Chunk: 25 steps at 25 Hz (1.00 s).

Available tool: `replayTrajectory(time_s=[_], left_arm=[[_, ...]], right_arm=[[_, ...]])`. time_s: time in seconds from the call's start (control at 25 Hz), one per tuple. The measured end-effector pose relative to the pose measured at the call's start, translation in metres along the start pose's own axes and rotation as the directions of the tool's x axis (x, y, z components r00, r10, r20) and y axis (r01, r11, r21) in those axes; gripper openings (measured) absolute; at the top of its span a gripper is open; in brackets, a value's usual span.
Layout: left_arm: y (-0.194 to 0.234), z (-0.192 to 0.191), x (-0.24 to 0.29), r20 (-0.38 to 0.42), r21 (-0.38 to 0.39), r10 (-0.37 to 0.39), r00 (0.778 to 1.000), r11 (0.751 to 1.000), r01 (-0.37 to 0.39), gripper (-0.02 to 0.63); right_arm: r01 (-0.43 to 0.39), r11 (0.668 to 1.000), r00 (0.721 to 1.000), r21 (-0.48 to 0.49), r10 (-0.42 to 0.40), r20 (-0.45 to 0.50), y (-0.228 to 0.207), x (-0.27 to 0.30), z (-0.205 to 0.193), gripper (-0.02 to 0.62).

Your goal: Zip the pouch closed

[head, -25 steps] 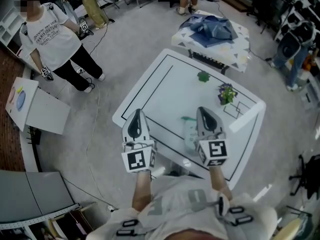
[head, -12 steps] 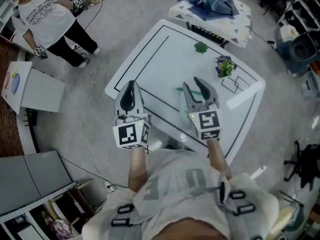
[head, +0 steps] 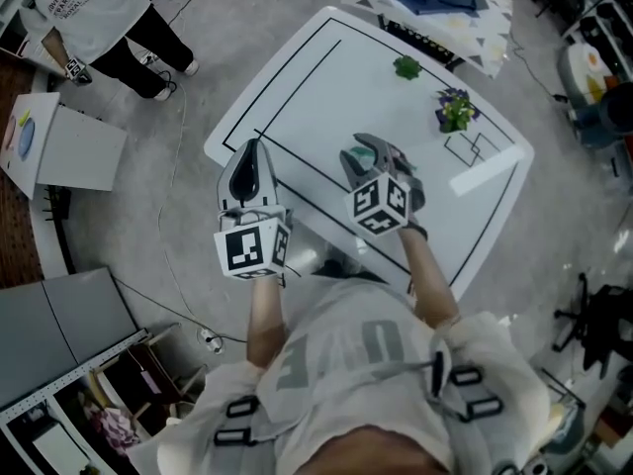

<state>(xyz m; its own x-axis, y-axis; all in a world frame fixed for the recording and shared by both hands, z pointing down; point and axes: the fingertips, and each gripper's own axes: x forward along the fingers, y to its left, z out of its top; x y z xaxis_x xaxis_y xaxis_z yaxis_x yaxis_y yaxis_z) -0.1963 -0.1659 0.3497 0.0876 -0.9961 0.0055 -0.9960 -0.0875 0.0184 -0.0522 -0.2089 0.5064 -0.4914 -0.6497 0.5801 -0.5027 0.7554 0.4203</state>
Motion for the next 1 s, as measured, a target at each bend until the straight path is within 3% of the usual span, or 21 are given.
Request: replayTrajectory(time_s=[0.24, 0.4, 0.6, 0.8, 1.0], left_arm=[[0.013, -0.013, -0.005, -0.045, 0.011, 0.034, 0.998, 0.999, -0.034, 0.008], [0.020, -0.022, -0.008, -0.077, 0.019, 0.050, 0.996, 0.999, -0.049, 0.008], [0.029, -0.033, -0.013, -0.096, 0.018, 0.065, 0.993, 0.998, -0.063, 0.008], [0.034, -0.036, -0.012, -0.095, 0.009, 0.070, 0.993, 0.998, -0.069, 0.008], [0.030, -0.033, -0.012, -0.087, 0.004, 0.059, 0.995, 0.998, -0.059, 0.008]], right_arm=[[-0.108, 0.973, 0.983, -0.203, 0.075, -0.167, 0.028, 0.043, -0.043, 0.138], [-0.158, 0.952, 0.963, -0.263, 0.089, -0.256, 0.029, 0.064, -0.064, 0.138], [-0.192, 0.947, 0.950, -0.259, 0.113, -0.293, 0.034, 0.073, -0.073, 0.132], [-0.188, 0.950, 0.944, -0.249, 0.105, -0.312, 0.037, 0.075, -0.073, 0.069], [-0.132, 0.964, 0.963, -0.230, 0.070, -0.259, 0.026, 0.067, -0.057, 0.025]])
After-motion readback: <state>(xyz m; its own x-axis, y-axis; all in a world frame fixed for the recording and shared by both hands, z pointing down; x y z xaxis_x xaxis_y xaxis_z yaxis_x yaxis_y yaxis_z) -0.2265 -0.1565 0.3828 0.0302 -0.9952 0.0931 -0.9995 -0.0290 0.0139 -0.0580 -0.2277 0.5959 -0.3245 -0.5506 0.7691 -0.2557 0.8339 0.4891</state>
